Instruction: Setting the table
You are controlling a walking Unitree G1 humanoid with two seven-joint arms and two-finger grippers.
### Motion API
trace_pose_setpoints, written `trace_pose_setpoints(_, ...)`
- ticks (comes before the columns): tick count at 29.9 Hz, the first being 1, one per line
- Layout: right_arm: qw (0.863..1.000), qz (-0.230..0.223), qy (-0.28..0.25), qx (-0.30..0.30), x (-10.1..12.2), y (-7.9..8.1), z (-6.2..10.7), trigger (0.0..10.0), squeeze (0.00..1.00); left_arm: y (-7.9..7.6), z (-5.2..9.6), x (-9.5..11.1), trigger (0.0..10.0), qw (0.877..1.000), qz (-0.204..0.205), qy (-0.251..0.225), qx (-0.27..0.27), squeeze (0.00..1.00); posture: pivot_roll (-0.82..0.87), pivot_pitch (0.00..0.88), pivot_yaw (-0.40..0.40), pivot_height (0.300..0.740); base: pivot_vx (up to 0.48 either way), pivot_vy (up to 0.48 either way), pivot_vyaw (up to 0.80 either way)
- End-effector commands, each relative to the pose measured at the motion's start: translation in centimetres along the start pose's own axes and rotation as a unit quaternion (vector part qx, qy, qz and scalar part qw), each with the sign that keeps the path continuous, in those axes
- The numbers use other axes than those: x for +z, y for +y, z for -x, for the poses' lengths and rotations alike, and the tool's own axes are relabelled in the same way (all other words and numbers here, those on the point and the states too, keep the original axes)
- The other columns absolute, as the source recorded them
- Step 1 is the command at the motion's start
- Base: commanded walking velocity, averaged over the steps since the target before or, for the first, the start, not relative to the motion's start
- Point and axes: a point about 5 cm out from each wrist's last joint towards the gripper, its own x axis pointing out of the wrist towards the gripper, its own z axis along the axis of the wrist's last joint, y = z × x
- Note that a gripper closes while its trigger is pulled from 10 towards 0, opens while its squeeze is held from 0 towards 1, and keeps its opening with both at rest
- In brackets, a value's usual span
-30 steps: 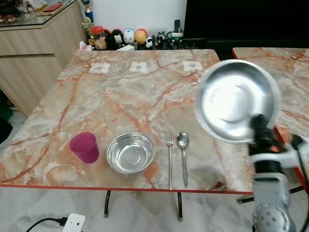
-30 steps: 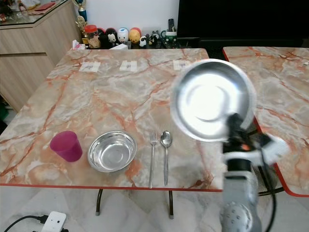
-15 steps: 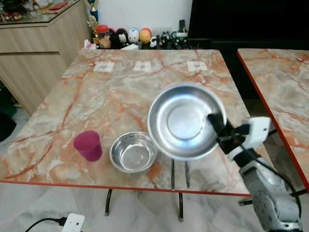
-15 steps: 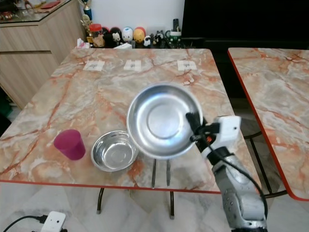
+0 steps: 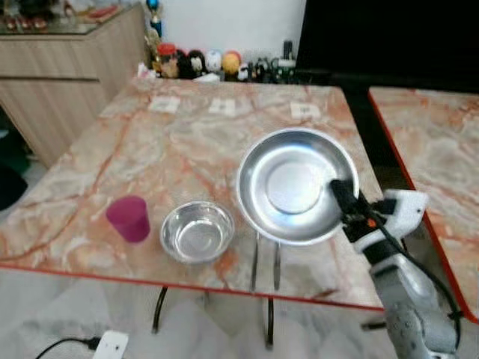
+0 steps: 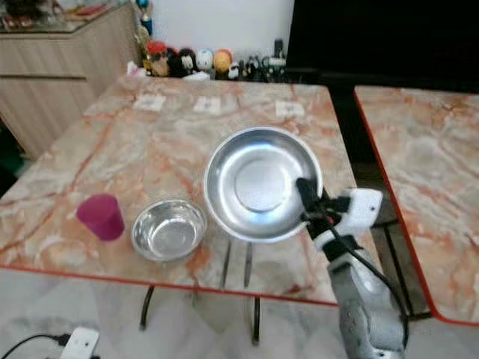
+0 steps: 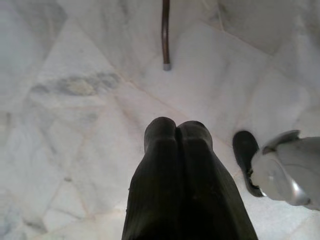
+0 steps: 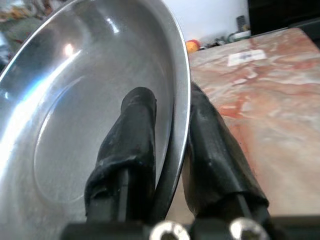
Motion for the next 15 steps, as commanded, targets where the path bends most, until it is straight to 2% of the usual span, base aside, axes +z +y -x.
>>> trace_pose_setpoints(1, 1.000, 0.007, -0.025, -0.008, 1.09, -0.36, 0.22, 10.0, 0.00, -0.33, -0.02, -0.06, 10.0, 1.000, -0.006, 0.003, -0.008, 0.00, 0.01, 0.000, 0.048, 0.740, 0.000, -0.390, 0.00)
trace_pose_setpoints(12, 0.999, 0.000, -0.035, -0.026, 0.99, -0.64, 0.64, 10.0, 0.00, -0.55, -0.14, 0.16, 10.0, 1.000, -0.009, 0.003, -0.014, 0.00, 0.00, 0.000, 0.051, 0.740, 0.065, -0.391, 0.00)
trace_pose_setpoints(15, 0.998, 0.001, -0.043, -0.044, 1.10, -1.04, 0.72, 10.0, 0.00, -0.60, -0.19, 0.25, 10.0, 1.000, -0.011, 0.002, -0.015, 0.00, 0.00, 0.000, 0.051, 0.740, 0.242, -0.393, 0.00)
